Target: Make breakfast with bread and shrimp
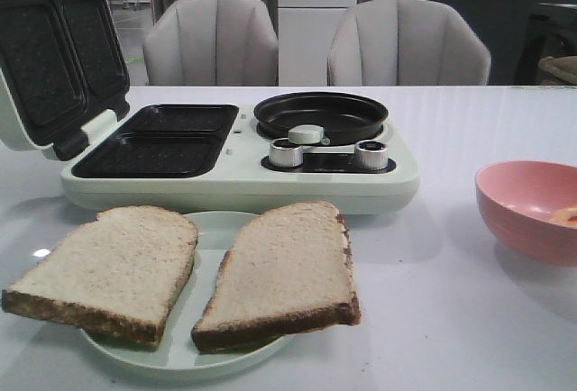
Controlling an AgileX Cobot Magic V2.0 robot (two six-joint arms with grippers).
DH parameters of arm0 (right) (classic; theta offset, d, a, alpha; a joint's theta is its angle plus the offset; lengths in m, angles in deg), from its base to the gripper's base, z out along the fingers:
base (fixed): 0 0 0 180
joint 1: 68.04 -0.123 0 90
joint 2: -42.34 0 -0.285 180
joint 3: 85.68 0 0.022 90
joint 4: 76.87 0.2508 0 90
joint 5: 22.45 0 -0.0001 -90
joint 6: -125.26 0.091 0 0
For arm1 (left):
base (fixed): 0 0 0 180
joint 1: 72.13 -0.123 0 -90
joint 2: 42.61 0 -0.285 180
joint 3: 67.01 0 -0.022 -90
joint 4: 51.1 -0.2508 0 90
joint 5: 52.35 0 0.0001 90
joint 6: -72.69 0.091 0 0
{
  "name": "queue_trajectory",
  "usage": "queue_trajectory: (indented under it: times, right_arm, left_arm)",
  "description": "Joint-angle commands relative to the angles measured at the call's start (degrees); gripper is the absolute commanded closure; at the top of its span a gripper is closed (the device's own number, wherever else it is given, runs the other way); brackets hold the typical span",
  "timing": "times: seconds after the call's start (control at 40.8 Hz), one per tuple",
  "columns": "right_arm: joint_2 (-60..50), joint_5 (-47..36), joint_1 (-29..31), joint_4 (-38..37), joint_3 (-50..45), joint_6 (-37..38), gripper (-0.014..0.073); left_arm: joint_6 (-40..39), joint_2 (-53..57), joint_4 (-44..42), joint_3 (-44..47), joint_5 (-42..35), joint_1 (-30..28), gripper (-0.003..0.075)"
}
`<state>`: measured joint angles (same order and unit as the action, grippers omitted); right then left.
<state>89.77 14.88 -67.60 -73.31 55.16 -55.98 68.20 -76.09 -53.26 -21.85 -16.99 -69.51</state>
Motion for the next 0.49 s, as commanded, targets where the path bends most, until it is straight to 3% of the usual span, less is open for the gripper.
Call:
queue_trajectory:
  times: [0.0,0.049,0.172,0.245,0.294,0.466]
  right_arm:
    - [2.8,-3.8,0.2,0.2,1.6,-0.2,0.0450]
    - [4.1,-3.9,0.2,0.2,1.6,-0.2,0.0358]
    - [6.1,-4.7,0.2,0.2,1.6,-0.2,0.0113]
    - [7.2,-5.1,0.2,0.2,1.6,-0.2,0.0053]
    - [8.0,-5.3,0.2,0.2,1.6,-0.2,0.0046]
    - [9.4,-5.2,0.2,0.2,1.6,-0.2,0.0046]
  left_arm:
    - [0.0,-2.0,0.4,-1.6,-4.8,0.2,0.0589]
    - [0.0,-2.7,0.8,-1.6,-4.6,0.3,0.0519]
    - [0.0,-4.1,0.8,-1.6,-4.1,2.1,0.0218]
    - [0.1,-5.1,0.1,-1.6,-3.4,4.0,0.0098]
    - [0.5,-5.7,-0.5,-1.6,-3.3,5.4,0.0063]
    - [7.9,-7.4,-0.9,-1.6,-3.6,14.7,0.0065]
